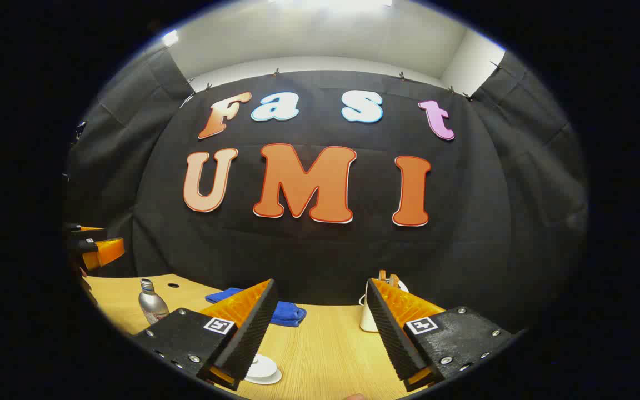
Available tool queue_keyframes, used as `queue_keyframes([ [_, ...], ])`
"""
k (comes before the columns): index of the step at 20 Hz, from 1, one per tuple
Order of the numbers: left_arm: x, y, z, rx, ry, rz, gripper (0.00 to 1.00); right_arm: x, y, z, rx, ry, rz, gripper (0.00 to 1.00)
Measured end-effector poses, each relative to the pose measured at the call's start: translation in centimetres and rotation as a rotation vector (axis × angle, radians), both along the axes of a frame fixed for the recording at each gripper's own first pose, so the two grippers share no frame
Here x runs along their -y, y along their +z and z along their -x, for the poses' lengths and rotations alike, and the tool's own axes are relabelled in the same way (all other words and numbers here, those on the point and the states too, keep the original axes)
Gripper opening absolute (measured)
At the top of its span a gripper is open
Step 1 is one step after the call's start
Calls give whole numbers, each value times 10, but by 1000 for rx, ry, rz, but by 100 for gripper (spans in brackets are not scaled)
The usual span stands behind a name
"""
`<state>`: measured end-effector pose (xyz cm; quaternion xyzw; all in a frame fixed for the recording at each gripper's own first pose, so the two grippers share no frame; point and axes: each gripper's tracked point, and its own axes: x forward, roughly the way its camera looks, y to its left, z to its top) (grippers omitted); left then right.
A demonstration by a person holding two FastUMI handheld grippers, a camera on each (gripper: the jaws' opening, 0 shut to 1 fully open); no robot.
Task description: Open the teacup lid with one hand, grasp the water bottle and pour water into the teacup with the other hand; after pouring, place the water bottle on the coaster and then close the teacup lid.
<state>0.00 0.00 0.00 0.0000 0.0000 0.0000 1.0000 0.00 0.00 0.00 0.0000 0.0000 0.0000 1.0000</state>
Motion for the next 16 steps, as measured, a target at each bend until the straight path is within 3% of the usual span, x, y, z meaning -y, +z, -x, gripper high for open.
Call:
queue_keyframes([
  [9,5,2,-30,13,5,-22,100,-1,-11,-24,-7,10,20,96],
  [16,5,4,-18,-13,23,19,99,0,-1,-11,-15,29,42,96],
])
